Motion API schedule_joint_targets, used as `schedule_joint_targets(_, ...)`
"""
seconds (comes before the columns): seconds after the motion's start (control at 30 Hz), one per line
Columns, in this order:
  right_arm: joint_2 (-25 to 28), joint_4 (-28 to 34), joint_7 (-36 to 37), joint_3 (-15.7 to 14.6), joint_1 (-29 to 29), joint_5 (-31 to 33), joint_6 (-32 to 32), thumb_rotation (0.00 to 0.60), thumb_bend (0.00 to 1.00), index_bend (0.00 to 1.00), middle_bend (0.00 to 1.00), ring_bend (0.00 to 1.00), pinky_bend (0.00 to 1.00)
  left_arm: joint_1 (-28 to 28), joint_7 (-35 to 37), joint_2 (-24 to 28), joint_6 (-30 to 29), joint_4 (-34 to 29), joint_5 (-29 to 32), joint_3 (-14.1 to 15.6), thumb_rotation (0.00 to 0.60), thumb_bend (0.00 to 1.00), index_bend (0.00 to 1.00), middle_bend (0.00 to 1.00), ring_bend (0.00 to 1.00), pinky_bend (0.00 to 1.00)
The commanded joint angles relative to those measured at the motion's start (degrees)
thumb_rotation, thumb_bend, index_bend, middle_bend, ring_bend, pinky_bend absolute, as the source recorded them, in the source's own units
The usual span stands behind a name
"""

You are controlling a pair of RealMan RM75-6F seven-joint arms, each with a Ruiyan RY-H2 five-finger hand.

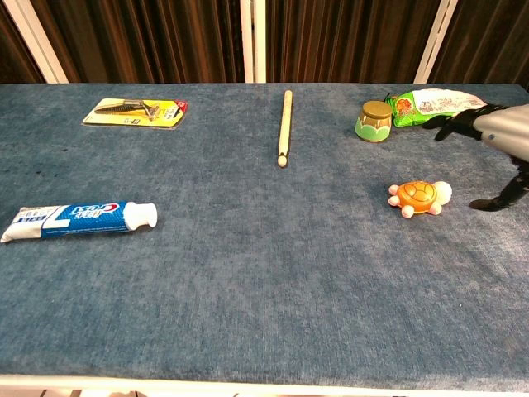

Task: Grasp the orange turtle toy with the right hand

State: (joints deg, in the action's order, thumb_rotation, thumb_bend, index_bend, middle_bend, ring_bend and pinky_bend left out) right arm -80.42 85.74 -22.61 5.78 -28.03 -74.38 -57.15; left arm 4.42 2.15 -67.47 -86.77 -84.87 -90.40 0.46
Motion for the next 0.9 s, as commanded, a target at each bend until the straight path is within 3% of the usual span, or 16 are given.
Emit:
schedule_joint_targets(0.03, -1.36, -0.90, -0.66, -0.15, -0.83, 0.83, 0.88, 0.600, 0.13, 0.06, 0.18, 0.08, 0.00, 0.01, 0.28, 0.30, 0.16, -0.09, 0.06, 0.05, 0.600, 0.12, 0.09, 0.08, 0.00, 0.00)
schedule_joint_targets(0.57, -5.81, -4.98, 1.43, -0.20, -3.60, 0.64, 2.44, 0.600, 0.23, 0.17, 0.26, 0.19, 0.00, -0.15, 0.57, 0.99, -1.03, -0.29, -0.41, -0.35, 0.600, 0.12, 0.09, 0.08, 0.00, 0.00)
schedule_joint_targets(0.8, -8.40, -8.00, 2.28, -1.11, -3.92, -1.27, 1.29, 0.600, 0.27, 0.39, 0.40, 0.34, 0.00, -0.16, 1.00, 1.04, -0.59, 0.06, -0.02, -0.30, 0.600, 0.12, 0.09, 0.08, 0.00, 0.00)
schedule_joint_targets(0.9, -9.31, -9.40, 2.75, -1.42, -3.96, -2.41, 0.44, 0.600, 0.28, 0.53, 0.50, 0.46, 0.06, -0.14, 1.40, 0.87, -0.38, 0.44, 0.00, -0.20, 0.600, 0.12, 0.09, 0.08, 0.00, 0.00)
